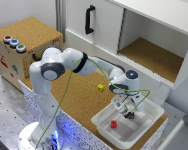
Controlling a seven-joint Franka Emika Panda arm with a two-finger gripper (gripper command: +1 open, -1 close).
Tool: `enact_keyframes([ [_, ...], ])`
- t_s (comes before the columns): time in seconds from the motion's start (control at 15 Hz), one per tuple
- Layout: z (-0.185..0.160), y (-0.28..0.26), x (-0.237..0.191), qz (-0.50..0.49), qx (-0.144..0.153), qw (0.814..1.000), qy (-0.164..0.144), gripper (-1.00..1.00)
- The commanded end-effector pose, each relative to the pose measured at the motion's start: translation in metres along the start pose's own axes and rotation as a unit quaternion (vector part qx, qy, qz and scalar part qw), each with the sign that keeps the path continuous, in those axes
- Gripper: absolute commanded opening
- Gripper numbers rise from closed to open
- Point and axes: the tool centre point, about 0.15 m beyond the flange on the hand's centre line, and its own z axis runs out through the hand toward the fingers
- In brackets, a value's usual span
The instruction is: Pick up the purple block
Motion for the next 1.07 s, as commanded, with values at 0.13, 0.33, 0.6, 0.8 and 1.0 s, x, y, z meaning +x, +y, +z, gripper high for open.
enact_keyframes([
  [0.13, 0.021, -0.006, -0.017, 0.017, 0.017, 0.999, -0.023, 1.00],
  [0.33, 0.032, -0.009, -0.029, 0.028, 0.019, 0.999, -0.034, 1.00],
  [0.6, 0.035, -0.018, -0.020, 0.015, 0.004, 1.000, -0.023, 1.00],
  [0.8, 0.033, -0.027, -0.014, -0.012, -0.014, 1.000, -0.016, -1.00],
  [1.0, 0.039, -0.024, -0.023, -0.016, -0.023, 0.999, -0.030, -1.00],
])
